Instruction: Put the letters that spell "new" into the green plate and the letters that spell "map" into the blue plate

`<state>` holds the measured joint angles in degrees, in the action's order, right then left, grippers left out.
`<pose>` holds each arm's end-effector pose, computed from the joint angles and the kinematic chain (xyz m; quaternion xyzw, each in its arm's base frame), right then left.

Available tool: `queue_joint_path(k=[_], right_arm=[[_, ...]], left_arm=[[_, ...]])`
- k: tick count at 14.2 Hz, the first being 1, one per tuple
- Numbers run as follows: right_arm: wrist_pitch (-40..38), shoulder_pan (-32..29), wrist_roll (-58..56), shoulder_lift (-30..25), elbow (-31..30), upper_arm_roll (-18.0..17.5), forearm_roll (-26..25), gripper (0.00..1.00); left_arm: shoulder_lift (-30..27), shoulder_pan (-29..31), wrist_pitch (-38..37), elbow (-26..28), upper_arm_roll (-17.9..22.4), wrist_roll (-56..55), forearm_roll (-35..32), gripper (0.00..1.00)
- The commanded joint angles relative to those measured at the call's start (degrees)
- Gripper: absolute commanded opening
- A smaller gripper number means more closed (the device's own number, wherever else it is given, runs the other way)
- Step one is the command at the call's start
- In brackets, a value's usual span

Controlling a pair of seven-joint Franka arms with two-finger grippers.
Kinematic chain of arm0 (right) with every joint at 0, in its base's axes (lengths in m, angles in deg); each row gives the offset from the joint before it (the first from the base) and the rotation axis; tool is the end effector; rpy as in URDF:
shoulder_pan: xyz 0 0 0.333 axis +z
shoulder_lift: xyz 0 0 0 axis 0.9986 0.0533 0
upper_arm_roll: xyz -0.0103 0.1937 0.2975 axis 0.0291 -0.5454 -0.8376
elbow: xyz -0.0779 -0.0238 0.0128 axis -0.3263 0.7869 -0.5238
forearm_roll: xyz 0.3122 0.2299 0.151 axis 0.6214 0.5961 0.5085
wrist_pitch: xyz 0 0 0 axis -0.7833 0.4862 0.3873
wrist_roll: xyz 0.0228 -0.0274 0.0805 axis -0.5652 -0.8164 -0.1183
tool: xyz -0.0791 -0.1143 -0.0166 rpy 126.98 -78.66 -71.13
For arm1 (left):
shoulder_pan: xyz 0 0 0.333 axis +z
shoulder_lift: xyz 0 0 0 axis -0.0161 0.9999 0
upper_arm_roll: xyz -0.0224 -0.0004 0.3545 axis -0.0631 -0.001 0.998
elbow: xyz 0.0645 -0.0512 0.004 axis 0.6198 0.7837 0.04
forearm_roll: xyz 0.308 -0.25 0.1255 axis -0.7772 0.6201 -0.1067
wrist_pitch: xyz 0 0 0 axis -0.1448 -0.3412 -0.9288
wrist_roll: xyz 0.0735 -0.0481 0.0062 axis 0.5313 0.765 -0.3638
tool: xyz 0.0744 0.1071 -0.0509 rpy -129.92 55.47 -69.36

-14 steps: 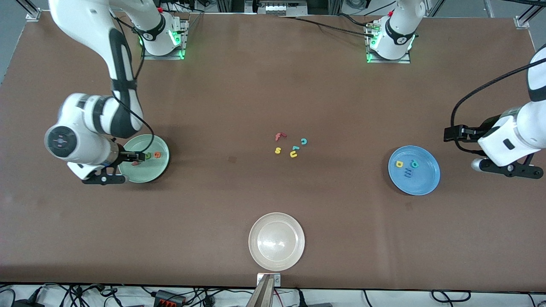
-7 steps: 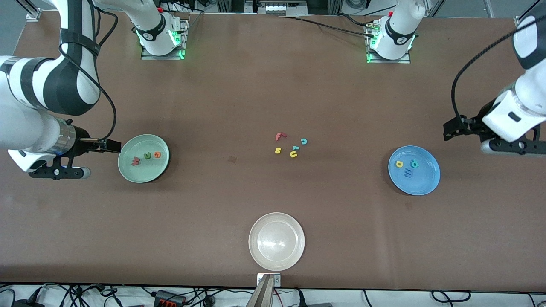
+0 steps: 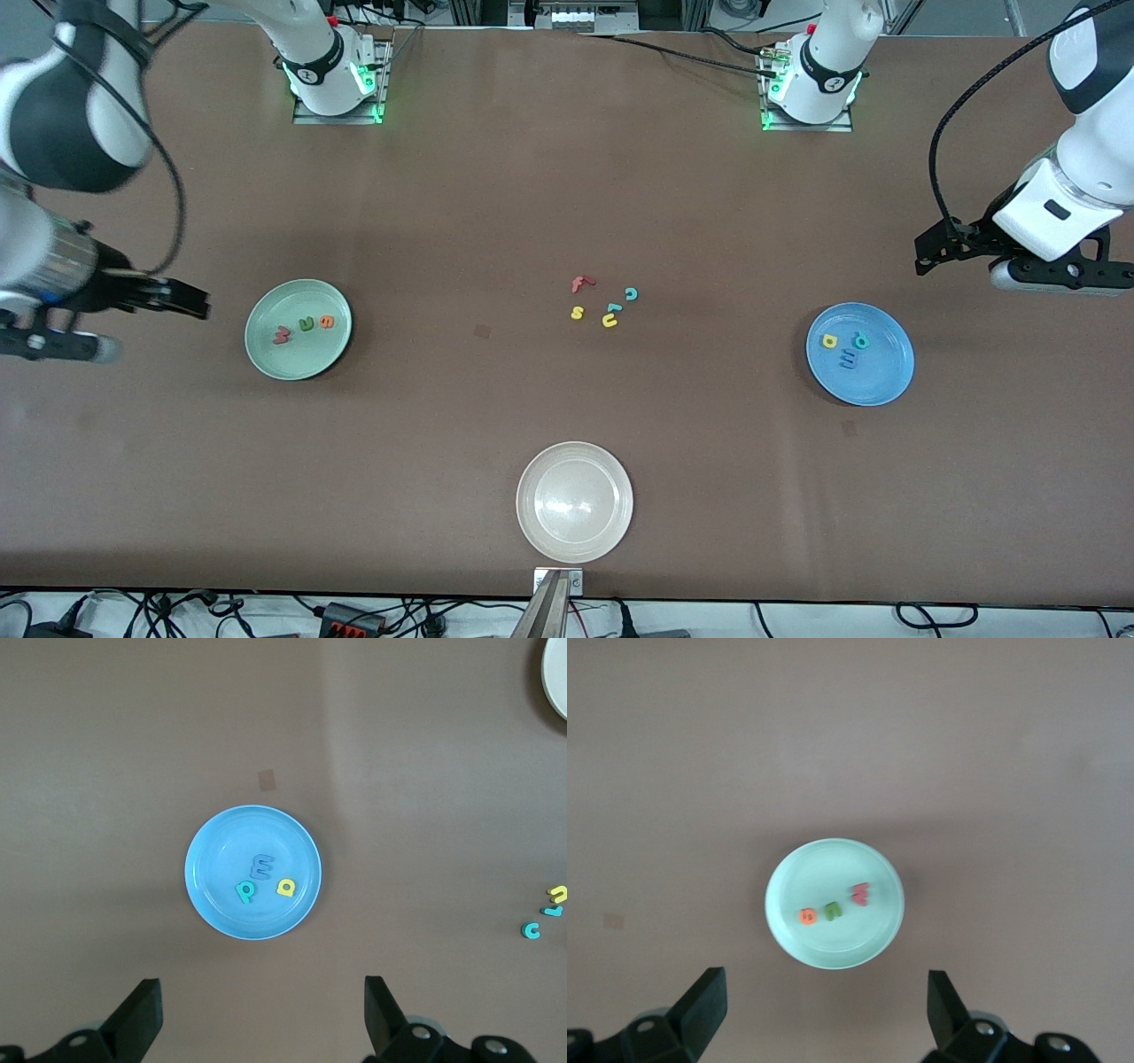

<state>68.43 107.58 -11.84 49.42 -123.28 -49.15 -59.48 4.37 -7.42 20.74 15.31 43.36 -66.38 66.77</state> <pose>0.6720 0.0037 0.5556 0.9988 -0.0464 -0.0070 0.0169 0.5960 -0.0258 0.5413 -0.9995 0.0227 -0.0196 0.0002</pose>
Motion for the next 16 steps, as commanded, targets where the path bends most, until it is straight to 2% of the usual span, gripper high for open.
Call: queue_joint_path(k=[1, 2, 6, 9, 11, 14, 16], right_arm=[[-1.5, -15.7, -1.6, -6.4, -1.0, -13.9, -2.7, 1.0], [-1.5, -19.1, -2.9, -7.1, -1.0, -16.3, -3.1, 1.0], [-1.4, -21.1, -5.9, -8.9, -0.7, -16.9, -6.7, 1.0], [-1.5, -24.2, -5.3, -9.6, -1.1, -21.2, -6.9, 1.0], [-2.9, -24.2, -5.4, -10.0, -2.2, -21.1, -6.9, 1.0], [0.1, -24.0, -5.2, -15.6, -11.1, -21.2, -7.0, 1.0], [1.7, -23.9, -5.2, -17.2, -13.4, -21.3, -7.0, 1.0]], left_arm=[[-1.5, 2.5, 0.2, 1.2, -2.7, -0.1, 0.3, 1.0], [-1.0, 2.5, -1.2, 0.4, -2.7, -0.1, 0.4, 1.0], [-0.3, 2.4, -1.9, -0.9, -2.8, -0.1, 0.3, 1.0], [-0.2, 2.3, -1.8, -1.1, -2.8, -0.1, 0.3, 1.0], [0.0, 2.3, -1.8, -1.1, -2.8, -0.1, 0.3, 1.0], [0.0, 2.4, -1.9, -1.1, -2.8, -0.2, 0.3, 1.0], [0.0, 2.3, -1.9, -1.2, -2.8, -0.2, 0.3, 1.0]])
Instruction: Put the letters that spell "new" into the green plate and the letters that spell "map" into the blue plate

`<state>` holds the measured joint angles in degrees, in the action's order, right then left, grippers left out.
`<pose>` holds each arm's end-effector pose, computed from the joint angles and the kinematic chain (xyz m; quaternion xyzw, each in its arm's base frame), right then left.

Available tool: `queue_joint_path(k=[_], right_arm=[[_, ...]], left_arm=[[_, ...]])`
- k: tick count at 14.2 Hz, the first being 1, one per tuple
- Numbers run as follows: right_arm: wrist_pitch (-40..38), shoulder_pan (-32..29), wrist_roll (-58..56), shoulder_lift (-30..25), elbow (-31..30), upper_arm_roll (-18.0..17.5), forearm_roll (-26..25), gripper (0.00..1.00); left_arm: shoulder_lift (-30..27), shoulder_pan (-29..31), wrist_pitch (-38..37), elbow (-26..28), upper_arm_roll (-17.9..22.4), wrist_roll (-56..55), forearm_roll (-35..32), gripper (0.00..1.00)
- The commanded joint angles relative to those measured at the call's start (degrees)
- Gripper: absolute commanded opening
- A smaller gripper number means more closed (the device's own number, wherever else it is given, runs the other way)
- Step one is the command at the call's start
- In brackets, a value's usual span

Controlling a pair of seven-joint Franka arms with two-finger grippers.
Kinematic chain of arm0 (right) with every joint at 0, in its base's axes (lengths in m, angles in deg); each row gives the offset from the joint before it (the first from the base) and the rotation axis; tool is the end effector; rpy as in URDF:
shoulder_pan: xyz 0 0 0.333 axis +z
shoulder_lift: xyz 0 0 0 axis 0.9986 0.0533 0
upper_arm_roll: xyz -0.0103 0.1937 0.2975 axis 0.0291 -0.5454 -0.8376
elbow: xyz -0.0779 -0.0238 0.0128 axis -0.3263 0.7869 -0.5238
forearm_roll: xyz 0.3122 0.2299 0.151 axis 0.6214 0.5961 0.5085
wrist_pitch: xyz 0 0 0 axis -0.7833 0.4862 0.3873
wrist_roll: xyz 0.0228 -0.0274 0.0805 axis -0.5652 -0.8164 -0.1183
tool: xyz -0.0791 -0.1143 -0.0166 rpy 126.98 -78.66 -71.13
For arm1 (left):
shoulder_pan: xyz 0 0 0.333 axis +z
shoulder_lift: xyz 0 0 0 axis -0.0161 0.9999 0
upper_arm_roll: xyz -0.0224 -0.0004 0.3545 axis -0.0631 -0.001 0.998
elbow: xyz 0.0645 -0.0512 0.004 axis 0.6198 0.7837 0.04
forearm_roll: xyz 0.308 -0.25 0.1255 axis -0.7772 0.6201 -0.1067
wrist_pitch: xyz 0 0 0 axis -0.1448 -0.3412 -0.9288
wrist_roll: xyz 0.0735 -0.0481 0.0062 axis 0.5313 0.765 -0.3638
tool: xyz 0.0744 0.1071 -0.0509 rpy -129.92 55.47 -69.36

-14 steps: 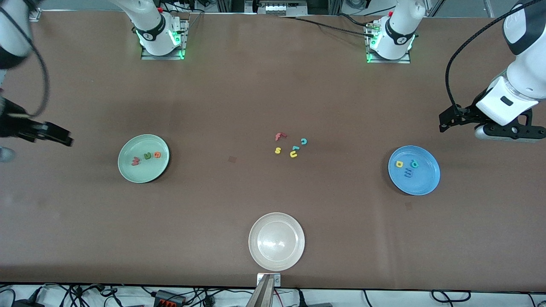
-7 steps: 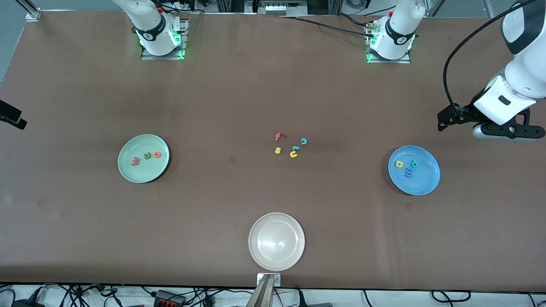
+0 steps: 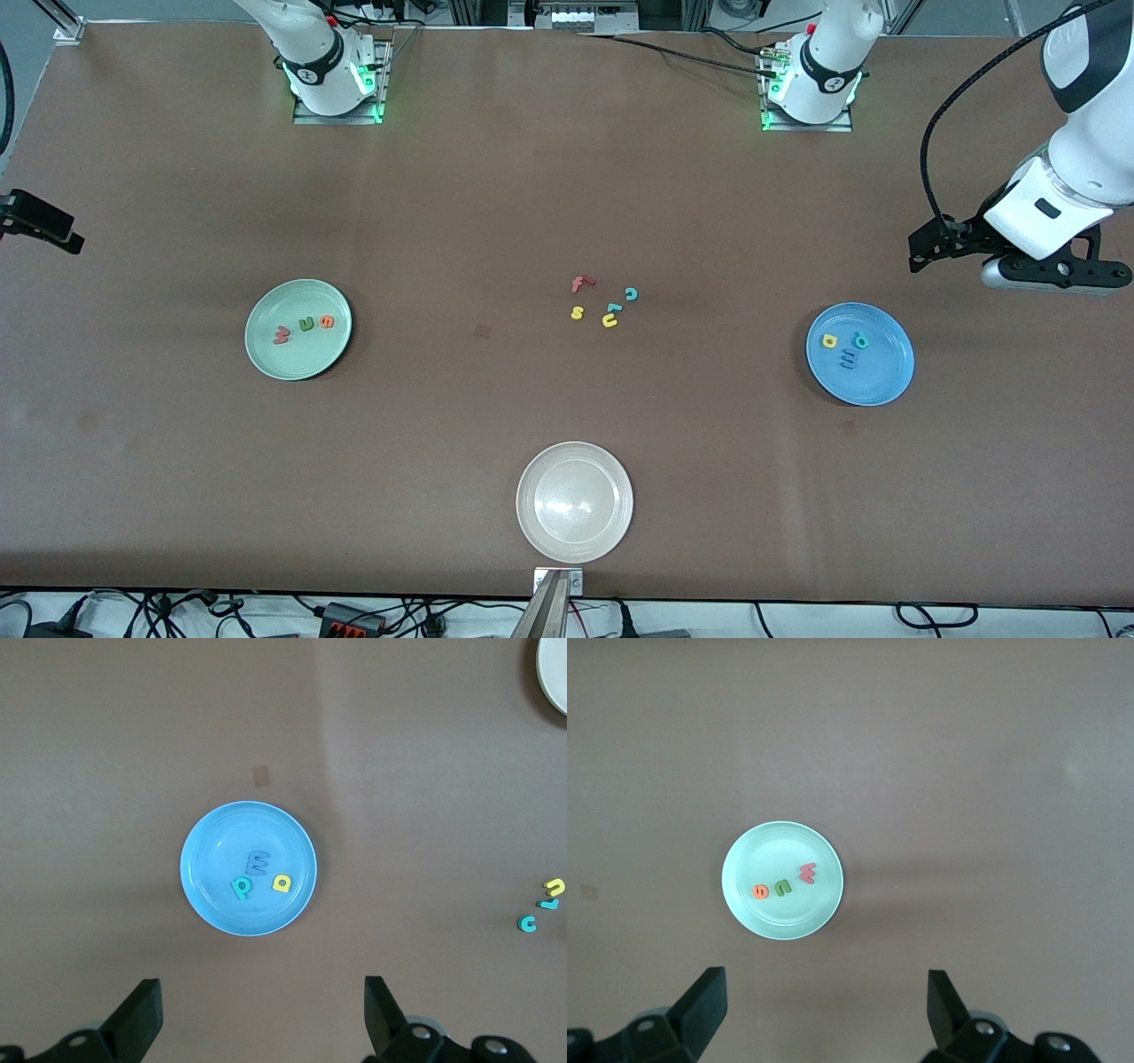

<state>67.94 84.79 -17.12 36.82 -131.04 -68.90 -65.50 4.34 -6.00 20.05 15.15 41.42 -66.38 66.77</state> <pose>0.6044 -0.0730 0.6147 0.9993 -0.0298 0.0176 0.0155 0.5944 -0.0310 0.5419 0.9995 -0.0272 0.0153 0.0000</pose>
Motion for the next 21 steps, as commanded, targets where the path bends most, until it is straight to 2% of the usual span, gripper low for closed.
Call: queue_joint_path(k=[1, 21], right_arm=[[2.1, -1.1, 0.2, -4.6, -5.6, -1.5, -1.0, 1.0], [1.9, -1.6, 0.2, -3.5, -5.4, -1.3, -1.2, 1.0]], left_arm=[[0.1, 0.9, -1.2, -0.9, -0.9, -0.2, 0.3, 1.0], [0.0, 0.8, -1.6, -0.9, -1.0, -0.2, 0.3, 1.0]])
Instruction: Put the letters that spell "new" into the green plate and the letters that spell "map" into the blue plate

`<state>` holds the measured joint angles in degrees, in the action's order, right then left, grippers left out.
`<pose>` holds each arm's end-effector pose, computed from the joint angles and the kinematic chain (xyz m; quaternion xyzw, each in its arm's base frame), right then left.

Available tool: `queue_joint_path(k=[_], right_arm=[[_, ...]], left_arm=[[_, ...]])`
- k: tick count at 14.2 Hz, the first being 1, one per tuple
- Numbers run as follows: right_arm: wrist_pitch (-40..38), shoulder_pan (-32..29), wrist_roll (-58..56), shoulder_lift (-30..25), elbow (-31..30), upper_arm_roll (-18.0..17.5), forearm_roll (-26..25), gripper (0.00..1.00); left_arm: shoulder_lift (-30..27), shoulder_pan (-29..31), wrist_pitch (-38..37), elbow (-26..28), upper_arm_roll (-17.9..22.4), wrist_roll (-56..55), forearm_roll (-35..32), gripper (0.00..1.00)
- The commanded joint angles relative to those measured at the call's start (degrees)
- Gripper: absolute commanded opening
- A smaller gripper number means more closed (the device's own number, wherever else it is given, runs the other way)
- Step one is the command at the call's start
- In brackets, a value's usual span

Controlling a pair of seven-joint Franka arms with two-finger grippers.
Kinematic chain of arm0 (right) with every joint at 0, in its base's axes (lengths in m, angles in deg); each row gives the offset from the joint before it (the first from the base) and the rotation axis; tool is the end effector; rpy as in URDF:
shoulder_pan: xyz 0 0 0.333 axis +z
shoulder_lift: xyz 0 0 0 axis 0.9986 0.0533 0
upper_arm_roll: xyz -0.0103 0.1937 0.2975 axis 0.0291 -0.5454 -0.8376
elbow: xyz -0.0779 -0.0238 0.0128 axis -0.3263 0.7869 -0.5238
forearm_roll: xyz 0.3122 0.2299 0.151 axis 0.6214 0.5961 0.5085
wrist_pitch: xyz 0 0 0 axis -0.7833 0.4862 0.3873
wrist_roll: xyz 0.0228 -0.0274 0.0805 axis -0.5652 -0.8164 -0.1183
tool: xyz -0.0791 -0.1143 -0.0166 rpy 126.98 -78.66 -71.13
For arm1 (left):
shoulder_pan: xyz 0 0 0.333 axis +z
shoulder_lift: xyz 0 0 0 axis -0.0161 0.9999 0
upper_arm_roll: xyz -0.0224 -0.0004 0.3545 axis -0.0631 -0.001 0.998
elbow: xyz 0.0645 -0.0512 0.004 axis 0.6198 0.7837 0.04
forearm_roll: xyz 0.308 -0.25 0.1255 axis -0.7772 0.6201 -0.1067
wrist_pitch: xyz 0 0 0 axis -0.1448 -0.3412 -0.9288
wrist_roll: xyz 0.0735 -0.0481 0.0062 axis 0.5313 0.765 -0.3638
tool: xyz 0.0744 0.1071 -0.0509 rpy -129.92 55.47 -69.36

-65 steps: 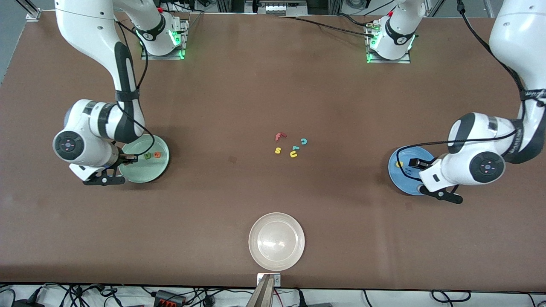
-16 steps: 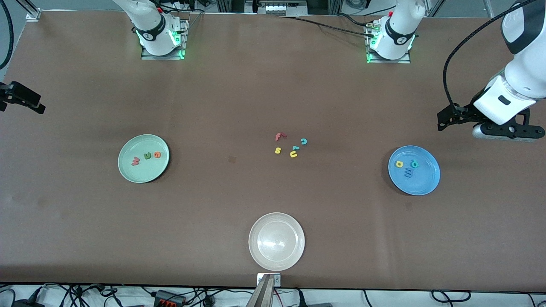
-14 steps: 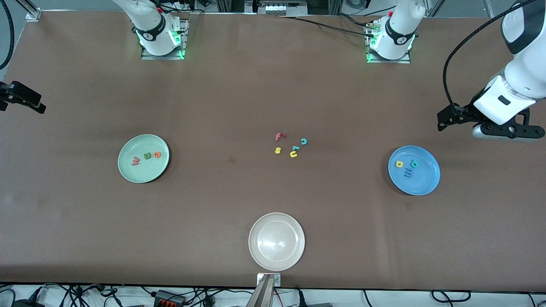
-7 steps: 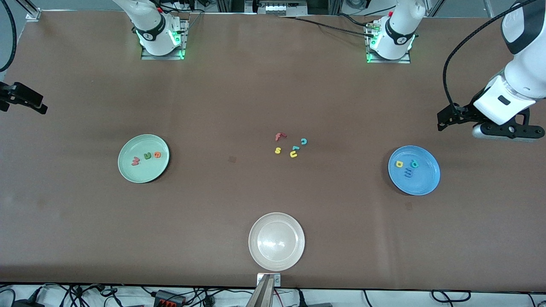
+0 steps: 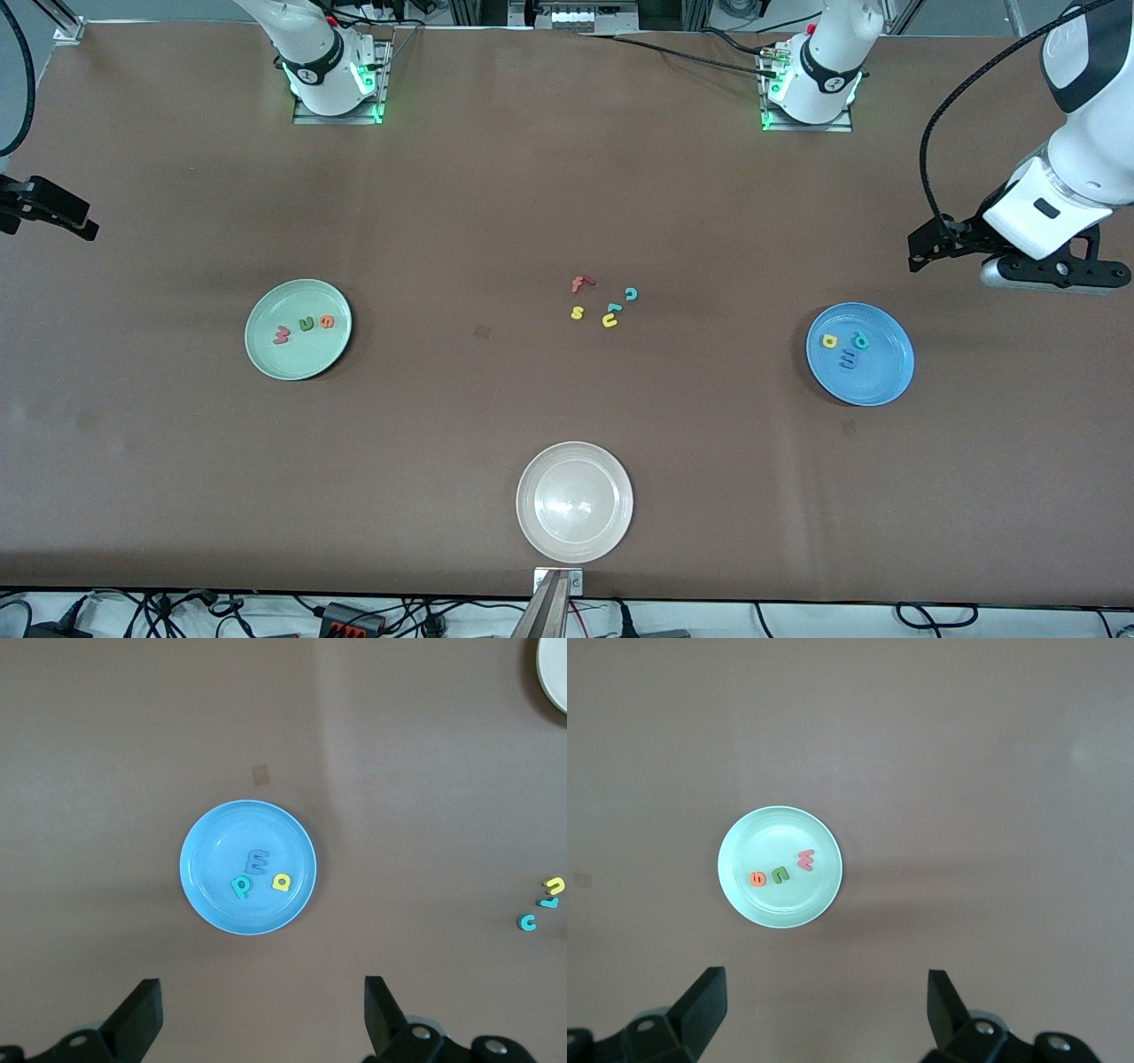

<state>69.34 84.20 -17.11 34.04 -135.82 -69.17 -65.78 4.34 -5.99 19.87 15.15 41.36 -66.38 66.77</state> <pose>0.5876 -0.0762 0.6040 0.9993 -0.0322 0.0122 0.0155 0.5939 -0.0315 0.5416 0.9995 -0.0277 0.0137 0.0000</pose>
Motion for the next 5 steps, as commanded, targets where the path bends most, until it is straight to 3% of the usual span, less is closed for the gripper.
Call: queue_joint_path(k=[1, 5], right_arm=[[0.4, -1.0, 0.2, -0.8, -0.7, -1.0, -0.9, 1.0], [0.6, -1.0, 0.3, -0.7, -0.7, -1.0, -0.9, 1.0]], left_arm=[[0.0, 0.8, -1.4, -0.9, -0.9, -0.2, 0.3, 1.0], [0.0, 0.8, -1.4, -0.9, -0.9, -0.2, 0.3, 1.0]])
